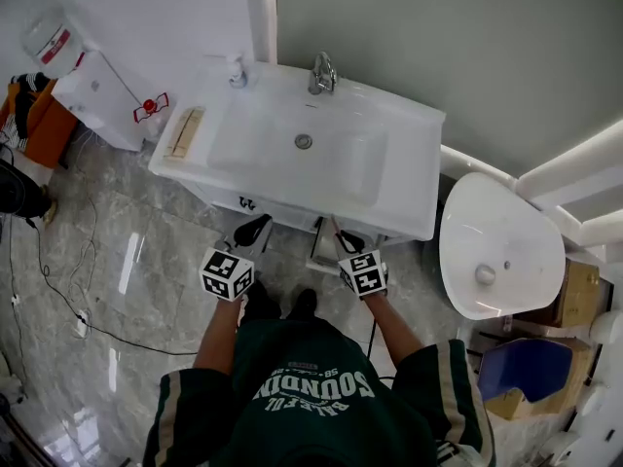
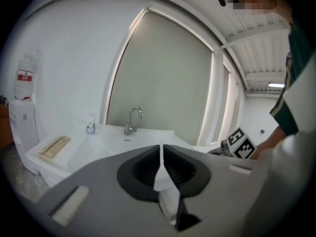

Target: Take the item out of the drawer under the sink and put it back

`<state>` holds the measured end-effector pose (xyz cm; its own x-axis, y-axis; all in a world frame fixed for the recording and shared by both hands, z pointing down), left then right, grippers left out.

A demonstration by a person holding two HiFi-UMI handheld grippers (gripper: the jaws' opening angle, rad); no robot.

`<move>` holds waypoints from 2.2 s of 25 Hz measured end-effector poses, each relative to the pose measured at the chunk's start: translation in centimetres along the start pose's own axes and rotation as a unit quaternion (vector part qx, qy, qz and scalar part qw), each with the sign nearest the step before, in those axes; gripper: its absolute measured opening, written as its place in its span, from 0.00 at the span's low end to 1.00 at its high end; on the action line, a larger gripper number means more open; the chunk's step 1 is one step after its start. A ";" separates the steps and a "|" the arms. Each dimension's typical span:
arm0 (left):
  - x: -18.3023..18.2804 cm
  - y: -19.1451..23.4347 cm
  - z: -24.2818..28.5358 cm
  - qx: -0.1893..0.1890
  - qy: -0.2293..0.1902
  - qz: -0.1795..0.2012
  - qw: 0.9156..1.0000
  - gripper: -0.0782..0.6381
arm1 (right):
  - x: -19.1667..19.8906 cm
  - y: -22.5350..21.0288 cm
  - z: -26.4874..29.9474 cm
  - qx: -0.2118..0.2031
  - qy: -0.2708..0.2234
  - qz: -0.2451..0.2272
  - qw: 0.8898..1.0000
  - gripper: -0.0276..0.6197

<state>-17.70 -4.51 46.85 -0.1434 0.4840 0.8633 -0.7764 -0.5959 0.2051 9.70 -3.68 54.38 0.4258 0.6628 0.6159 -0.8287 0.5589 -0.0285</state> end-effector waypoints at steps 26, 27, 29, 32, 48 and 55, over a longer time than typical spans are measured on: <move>-8.0 0.1 -1.8 -0.018 -0.086 0.055 0.995 0.21 | -13.1 -3.3 -12.7 0.015 -0.232 0.047 0.971 0.12; -8.0 0.2 -1.7 -0.017 -0.085 0.054 0.995 0.21 | -13.1 -3.3 -12.7 0.015 -0.232 0.049 0.971 0.12; -7.8 0.3 -1.5 -0.017 -0.082 0.052 0.995 0.21 | -12.9 -3.4 -12.6 0.014 -0.232 0.051 0.971 0.12; -7.6 0.4 -1.1 -0.015 -0.078 0.049 0.996 0.21 | -12.7 -3.7 -12.4 0.013 -0.229 0.057 0.972 0.12; -5.3 -1.4 3.8 0.051 -0.024 0.045 0.997 0.21 | -6.2 -5.7 -10.9 0.044 -0.184 0.140 0.972 0.12; -3.1 -2.3 6.8 0.084 0.015 0.041 0.995 0.21 | -1.5 -6.5 -8.6 0.064 -0.134 0.157 0.976 0.12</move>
<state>-11.25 -8.98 46.79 -0.2215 0.4465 0.8669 -0.6477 -0.7319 0.2115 17.60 -3.97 46.87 0.0471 0.6270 0.7776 -0.9493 0.2705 -0.1605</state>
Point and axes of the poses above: the fingertips, and each gripper's own axes: z forward along the fingers, y to its left, x out of its underside, the point moved 9 cm from there along -z, backward along the fingers, and after that the axes turned 11 degrees about y, right-handed, at the moved point
